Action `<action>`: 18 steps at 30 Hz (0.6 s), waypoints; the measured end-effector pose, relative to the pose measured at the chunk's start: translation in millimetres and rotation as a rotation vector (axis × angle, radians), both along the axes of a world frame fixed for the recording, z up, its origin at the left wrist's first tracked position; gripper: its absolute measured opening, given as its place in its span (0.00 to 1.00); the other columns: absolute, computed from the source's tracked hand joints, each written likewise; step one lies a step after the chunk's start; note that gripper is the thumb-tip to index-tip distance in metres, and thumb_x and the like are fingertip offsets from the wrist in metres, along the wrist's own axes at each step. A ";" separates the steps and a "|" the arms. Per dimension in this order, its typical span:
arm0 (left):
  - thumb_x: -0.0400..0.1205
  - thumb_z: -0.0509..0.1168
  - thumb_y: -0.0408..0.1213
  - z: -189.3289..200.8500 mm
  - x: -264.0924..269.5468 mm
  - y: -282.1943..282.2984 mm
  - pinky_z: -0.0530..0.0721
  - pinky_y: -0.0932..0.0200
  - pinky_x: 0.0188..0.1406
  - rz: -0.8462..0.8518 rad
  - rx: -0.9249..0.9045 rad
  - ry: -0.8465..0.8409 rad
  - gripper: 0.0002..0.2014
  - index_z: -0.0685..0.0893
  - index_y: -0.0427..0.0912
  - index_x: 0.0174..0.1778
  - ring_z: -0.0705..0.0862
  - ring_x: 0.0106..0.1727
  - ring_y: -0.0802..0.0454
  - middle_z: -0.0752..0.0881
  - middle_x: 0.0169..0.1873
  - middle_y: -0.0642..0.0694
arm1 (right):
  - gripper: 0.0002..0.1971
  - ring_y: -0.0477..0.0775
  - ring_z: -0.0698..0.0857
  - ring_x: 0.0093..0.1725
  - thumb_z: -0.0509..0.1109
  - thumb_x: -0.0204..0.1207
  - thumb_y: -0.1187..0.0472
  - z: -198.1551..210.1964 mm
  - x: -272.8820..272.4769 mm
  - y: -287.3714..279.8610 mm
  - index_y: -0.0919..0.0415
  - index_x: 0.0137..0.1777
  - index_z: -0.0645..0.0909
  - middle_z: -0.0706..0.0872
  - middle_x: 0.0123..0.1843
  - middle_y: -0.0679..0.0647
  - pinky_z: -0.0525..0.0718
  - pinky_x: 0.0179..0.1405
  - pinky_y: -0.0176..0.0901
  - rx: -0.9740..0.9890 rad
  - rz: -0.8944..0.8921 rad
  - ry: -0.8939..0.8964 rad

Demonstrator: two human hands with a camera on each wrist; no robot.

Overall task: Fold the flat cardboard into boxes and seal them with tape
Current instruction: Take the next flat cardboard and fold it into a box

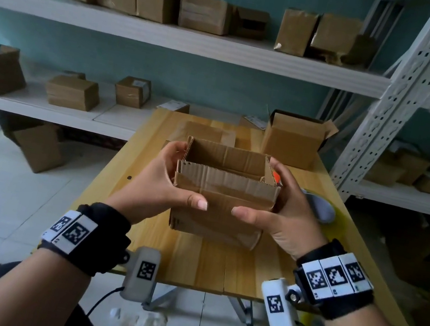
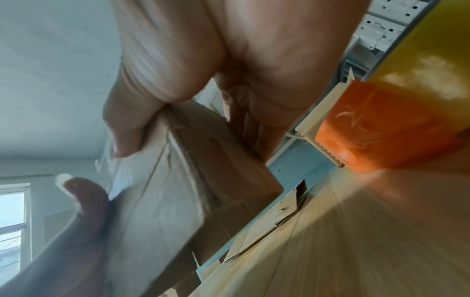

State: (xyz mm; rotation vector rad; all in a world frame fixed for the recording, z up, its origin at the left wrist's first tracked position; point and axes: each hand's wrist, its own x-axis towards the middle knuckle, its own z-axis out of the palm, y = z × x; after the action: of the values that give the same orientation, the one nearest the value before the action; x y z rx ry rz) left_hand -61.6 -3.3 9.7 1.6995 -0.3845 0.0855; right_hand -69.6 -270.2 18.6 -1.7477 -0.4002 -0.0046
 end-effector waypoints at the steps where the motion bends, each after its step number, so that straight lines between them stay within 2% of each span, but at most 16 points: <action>1: 0.49 0.92 0.62 0.2 -0.6 -0.3 0.91 0.55 0.62 0.019 0.010 -0.001 0.59 0.74 0.55 0.76 0.88 0.70 0.56 0.89 0.65 0.63 | 0.52 0.44 0.89 0.68 0.90 0.62 0.62 -0.2 -0.8 0.3 0.43 0.84 0.68 0.90 0.68 0.39 0.90 0.67 0.49 -0.011 0.002 -0.002; 3: 0.51 0.92 0.59 -1.0 -0.5 -0.6 0.91 0.57 0.62 0.048 0.041 -0.014 0.59 0.72 0.52 0.78 0.88 0.70 0.57 0.88 0.64 0.64 | 0.51 0.41 0.88 0.69 0.90 0.62 0.62 0.0 -2.3 1.7 0.43 0.84 0.67 0.90 0.67 0.36 0.89 0.66 0.44 -0.035 0.000 -0.012; 5: 0.55 0.91 0.52 -4.2 0.4 -1.0 0.91 0.56 0.64 0.052 0.092 -0.021 0.55 0.72 0.54 0.79 0.87 0.69 0.61 0.88 0.64 0.63 | 0.49 0.44 0.88 0.70 0.90 0.63 0.63 -1.2 -0.3 1.0 0.47 0.83 0.69 0.90 0.69 0.40 0.88 0.68 0.47 -0.050 -0.001 -0.017; 8: 0.59 0.89 0.47 -3.7 -2.8 -6.5 0.88 0.70 0.58 0.042 0.220 -0.004 0.48 0.71 0.66 0.73 0.81 0.62 0.82 0.80 0.62 0.72 | 0.46 0.46 0.87 0.70 0.92 0.62 0.57 -5.1 5.0 -3.0 0.47 0.79 0.75 0.89 0.70 0.44 0.87 0.71 0.54 -0.109 -0.008 -0.021; 9: 0.60 0.89 0.48 -4.1 -3.0 -7.8 0.86 0.71 0.57 0.034 0.264 0.015 0.49 0.69 0.67 0.73 0.79 0.62 0.83 0.78 0.63 0.74 | 0.46 0.45 0.87 0.71 0.94 0.60 0.53 -6.3 6.1 -4.0 0.46 0.78 0.76 0.89 0.70 0.44 0.86 0.72 0.56 -0.138 -0.010 -0.017; 11: 0.61 0.90 0.49 -7.6 -0.7 -6.2 0.87 0.65 0.63 0.006 0.290 0.049 0.51 0.70 0.64 0.78 0.80 0.68 0.73 0.80 0.65 0.71 | 0.48 0.45 0.86 0.71 0.95 0.57 0.47 -9.4 8.2 -5.9 0.43 0.78 0.75 0.88 0.71 0.43 0.86 0.73 0.59 -0.183 -0.022 0.001; 13: 0.60 0.91 0.50 -9.2 -0.1 -5.0 0.90 0.55 0.66 -0.017 0.289 0.061 0.52 0.73 0.62 0.80 0.83 0.71 0.63 0.84 0.68 0.64 | 0.49 0.42 0.87 0.70 0.95 0.57 0.47 -10.7 9.0 -6.7 0.42 0.78 0.75 0.88 0.71 0.41 0.87 0.73 0.57 -0.205 -0.034 0.016; 14: 0.60 0.90 0.51 -9.6 0.5 -4.7 0.90 0.54 0.66 -0.024 0.273 0.065 0.51 0.74 0.63 0.79 0.84 0.71 0.61 0.85 0.68 0.63 | 0.49 0.42 0.87 0.70 0.95 0.57 0.48 -10.5 8.9 -6.7 0.42 0.78 0.75 0.88 0.70 0.40 0.87 0.72 0.56 -0.211 -0.033 0.024; 16: 0.61 0.88 0.49 -5.6 -2.7 -7.3 0.90 0.63 0.60 -0.028 0.205 0.070 0.46 0.73 0.69 0.73 0.84 0.69 0.67 0.85 0.65 0.68 | 0.48 0.42 0.87 0.69 0.94 0.56 0.49 -8.6 8.6 -7.0 0.41 0.77 0.74 0.88 0.70 0.39 0.86 0.73 0.55 -0.211 -0.023 0.045; 18: 0.66 0.80 0.54 0.1 -7.6 -9.7 0.87 0.74 0.52 -0.046 0.171 0.070 0.39 0.70 0.70 0.71 0.83 0.64 0.78 0.85 0.59 0.79 | 0.47 0.38 0.87 0.68 0.93 0.57 0.48 -4.7 6.4 -5.8 0.38 0.75 0.73 0.89 0.68 0.36 0.86 0.73 0.49 -0.201 -0.006 0.074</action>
State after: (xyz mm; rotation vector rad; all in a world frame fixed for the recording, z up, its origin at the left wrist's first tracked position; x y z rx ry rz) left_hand -69.2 -13.0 9.7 1.8556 -0.3876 -0.0419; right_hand -63.2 -276.0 13.9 -1.9410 -0.3505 0.0986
